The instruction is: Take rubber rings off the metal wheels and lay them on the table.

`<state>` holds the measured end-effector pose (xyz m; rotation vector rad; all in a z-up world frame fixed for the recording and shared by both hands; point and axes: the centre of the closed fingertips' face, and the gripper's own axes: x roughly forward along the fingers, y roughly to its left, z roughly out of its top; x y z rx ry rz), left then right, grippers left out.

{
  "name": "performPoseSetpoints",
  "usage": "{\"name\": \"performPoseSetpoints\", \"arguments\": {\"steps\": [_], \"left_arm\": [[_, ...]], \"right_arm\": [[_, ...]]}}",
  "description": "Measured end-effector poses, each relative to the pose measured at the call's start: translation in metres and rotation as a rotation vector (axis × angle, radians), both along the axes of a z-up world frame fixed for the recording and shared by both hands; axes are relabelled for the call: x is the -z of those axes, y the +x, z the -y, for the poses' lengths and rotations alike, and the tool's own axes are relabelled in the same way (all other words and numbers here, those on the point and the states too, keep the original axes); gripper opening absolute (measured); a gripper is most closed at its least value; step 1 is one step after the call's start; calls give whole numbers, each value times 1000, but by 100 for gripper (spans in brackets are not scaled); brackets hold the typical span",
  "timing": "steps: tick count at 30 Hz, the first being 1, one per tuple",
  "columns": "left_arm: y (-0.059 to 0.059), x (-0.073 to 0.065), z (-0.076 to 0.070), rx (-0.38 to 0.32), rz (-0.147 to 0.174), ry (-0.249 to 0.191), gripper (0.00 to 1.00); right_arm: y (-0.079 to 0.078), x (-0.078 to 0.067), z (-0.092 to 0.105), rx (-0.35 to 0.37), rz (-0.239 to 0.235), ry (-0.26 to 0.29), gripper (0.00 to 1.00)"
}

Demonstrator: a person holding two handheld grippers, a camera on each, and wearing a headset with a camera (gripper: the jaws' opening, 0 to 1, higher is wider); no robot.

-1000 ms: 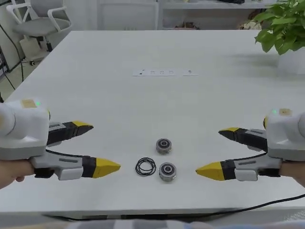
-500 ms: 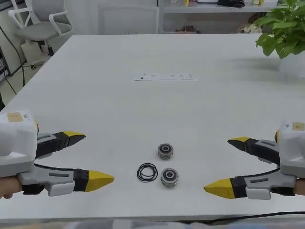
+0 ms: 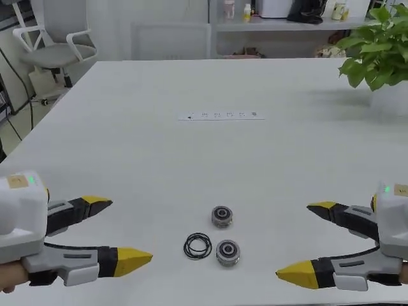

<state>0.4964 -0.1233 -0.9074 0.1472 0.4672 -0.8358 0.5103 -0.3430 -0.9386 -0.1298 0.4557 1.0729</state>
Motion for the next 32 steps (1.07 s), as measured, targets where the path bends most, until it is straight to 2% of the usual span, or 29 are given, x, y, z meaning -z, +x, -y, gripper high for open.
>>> {"name": "performPoseSetpoints", "arguments": {"steps": [13, 23, 32], "left_arm": [[-1, 4, 0, 10, -7, 15, 80], [-1, 3, -1, 2, -9, 8, 80], [-1, 4, -1, -2, -9, 13, 80]], "right_arm": [[-4, 6, 4, 12, -9, -18, 97], [-2, 2, 6, 36, -17, 13, 96], [-3, 5, 8, 38, -23, 13, 94]]}}
